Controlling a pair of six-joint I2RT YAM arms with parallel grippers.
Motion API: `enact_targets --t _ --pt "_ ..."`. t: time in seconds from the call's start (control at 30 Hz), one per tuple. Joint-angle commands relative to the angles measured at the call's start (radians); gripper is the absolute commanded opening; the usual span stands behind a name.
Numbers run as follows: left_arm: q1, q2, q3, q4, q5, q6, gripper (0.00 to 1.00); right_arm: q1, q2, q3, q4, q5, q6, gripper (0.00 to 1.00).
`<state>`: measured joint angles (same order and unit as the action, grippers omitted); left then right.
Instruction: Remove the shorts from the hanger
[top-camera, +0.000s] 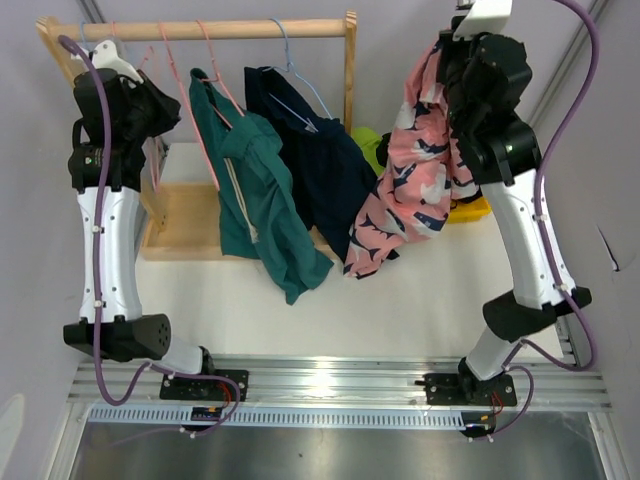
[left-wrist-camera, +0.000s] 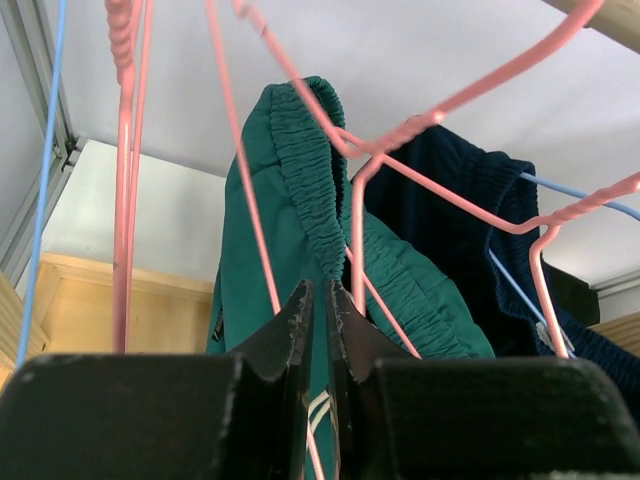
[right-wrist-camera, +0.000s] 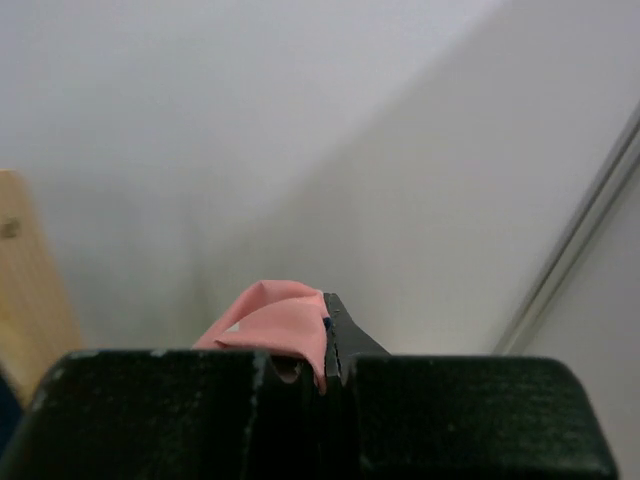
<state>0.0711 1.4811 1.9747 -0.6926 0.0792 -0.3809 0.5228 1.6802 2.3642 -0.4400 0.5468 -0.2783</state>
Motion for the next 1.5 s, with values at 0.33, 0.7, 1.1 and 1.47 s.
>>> enact_targets --t 0.33,0.7,1.1,1.47 --pt "0.013 -0.177 -0.226 0.145 0.074 -0.013 0.5 -0.314 0.211 0.259 0.272 -0.192 0.142 0.0" --pt "0.01 -0.271 -0.298 0.174 0.102 -0.032 0.95 -0.402 0.344 0.109 0.405 -0.421 0.287 0.0" --pt "0.009 -0.352 -0.341 0.142 0.113 -0.016 0.99 -0.353 0.242 -0.704 0.687 -0.473 0.479 0.0" --pt "0.007 -0.423 -0.376 0.111 0.146 -0.024 0.99 -0.345 0.166 -0.862 0.558 -0.391 0.587 0.99"
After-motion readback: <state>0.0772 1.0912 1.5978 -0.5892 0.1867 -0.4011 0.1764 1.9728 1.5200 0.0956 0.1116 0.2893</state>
